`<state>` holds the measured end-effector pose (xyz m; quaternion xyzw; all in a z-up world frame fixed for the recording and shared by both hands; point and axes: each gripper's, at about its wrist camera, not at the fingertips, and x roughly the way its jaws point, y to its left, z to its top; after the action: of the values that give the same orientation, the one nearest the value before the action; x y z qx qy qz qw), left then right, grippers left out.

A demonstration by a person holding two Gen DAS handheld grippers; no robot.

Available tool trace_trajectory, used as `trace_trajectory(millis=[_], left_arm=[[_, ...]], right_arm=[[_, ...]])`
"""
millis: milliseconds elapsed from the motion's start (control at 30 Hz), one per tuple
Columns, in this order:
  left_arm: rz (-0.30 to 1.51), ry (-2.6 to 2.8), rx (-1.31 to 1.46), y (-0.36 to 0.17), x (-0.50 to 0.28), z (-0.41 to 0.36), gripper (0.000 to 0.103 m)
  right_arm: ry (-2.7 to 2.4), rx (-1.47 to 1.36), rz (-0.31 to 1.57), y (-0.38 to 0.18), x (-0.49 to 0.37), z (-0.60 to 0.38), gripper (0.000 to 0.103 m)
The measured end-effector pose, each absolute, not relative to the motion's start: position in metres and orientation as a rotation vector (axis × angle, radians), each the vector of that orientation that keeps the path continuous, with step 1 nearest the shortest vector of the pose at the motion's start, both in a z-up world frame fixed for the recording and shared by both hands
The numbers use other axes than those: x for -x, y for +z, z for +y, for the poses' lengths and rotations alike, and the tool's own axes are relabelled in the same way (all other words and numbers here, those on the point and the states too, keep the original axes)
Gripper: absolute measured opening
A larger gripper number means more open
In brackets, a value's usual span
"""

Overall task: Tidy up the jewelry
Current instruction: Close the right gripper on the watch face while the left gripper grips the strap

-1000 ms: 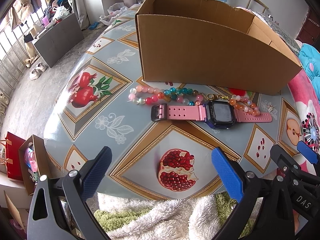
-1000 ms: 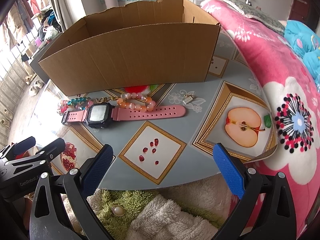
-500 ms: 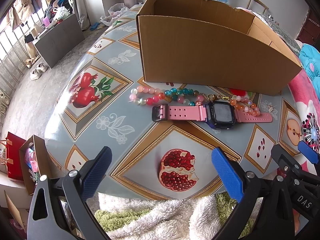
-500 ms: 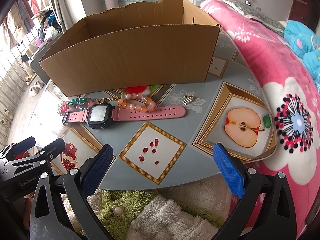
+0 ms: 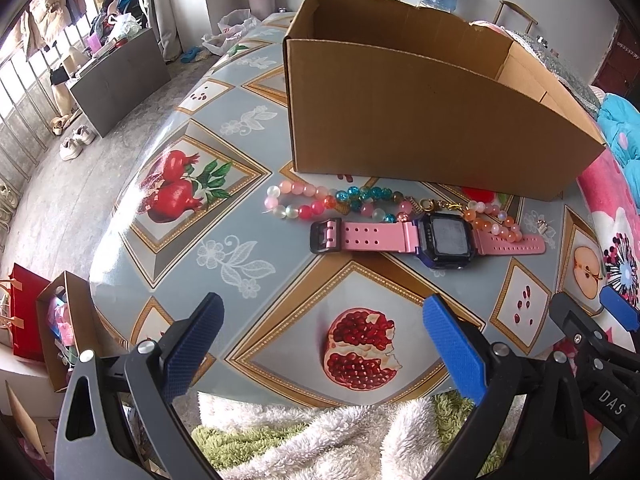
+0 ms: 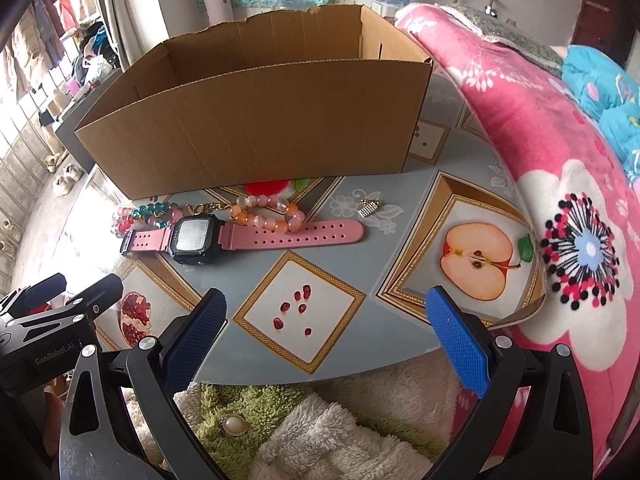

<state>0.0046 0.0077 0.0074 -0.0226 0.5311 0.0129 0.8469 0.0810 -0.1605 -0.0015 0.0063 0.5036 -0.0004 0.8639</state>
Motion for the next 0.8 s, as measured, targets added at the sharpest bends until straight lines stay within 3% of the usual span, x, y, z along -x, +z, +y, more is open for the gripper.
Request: trace_trajectory(millis=[233, 467, 800], left_arm=[[1.131, -0.001, 0.024, -0.004, -0.017, 0.005, 0.098], [1.071, -0.042, -0.021, -0.004, -0.029, 0.019, 0.098], [0.901, -0.246, 0.158, -0.005, -0.027, 0.056, 0.098]], right_arm=[[0.0, 0.017, 1.026, -0.003, -0.087, -0.16, 0.096], [0.241, 0.117, 0.84, 0.017, -0.092, -0.15, 0.096], [0.712, 0.298, 0.861, 0.007, -0.11, -0.088, 0.093]])
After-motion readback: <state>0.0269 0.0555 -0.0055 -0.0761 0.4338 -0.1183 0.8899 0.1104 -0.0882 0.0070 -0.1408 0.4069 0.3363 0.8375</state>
